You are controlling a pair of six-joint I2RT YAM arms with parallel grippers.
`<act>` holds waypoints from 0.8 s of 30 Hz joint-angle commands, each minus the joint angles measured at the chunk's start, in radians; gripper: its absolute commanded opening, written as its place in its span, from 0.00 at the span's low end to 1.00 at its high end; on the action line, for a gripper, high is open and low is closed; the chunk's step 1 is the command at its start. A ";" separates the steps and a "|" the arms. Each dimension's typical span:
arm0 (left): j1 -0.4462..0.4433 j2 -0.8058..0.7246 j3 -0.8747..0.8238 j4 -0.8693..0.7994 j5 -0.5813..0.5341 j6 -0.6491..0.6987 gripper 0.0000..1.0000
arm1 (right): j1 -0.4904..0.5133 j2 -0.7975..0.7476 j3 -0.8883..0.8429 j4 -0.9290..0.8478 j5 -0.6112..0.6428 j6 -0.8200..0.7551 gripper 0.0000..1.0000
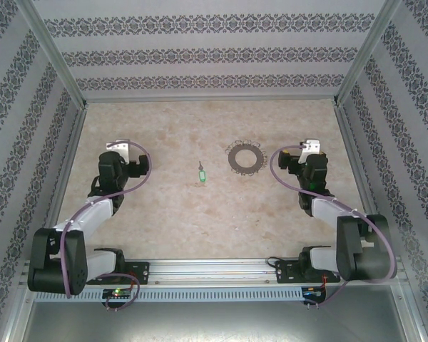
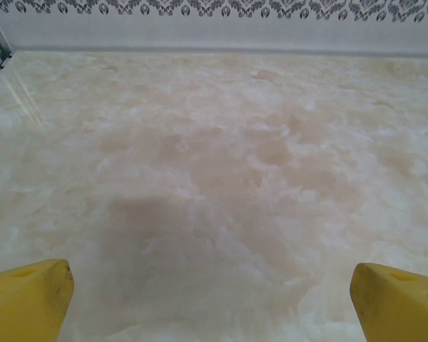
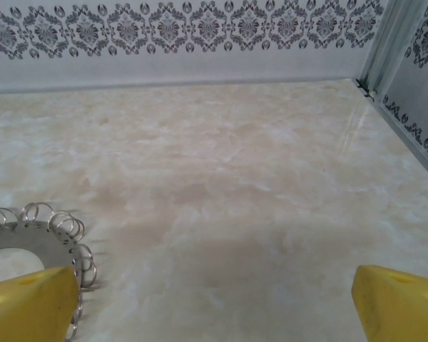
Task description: Put the keys on the keyring
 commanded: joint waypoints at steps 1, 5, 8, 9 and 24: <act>0.008 -0.018 0.083 -0.168 0.009 -0.080 1.00 | 0.026 -0.062 0.056 -0.136 0.026 0.026 0.98; 0.002 0.019 0.197 -0.340 0.066 -0.148 1.00 | 0.049 -0.119 0.113 -0.302 0.070 0.115 0.98; -0.004 0.035 0.221 -0.359 0.125 -0.262 1.00 | 0.065 -0.135 0.189 -0.449 0.095 0.184 0.98; -0.008 0.039 0.229 -0.369 0.140 -0.298 1.00 | 0.070 -0.133 0.213 -0.495 0.095 0.198 0.98; -0.171 0.124 0.365 -0.540 0.213 -0.418 1.00 | 0.216 0.061 0.570 -0.956 0.034 0.403 0.98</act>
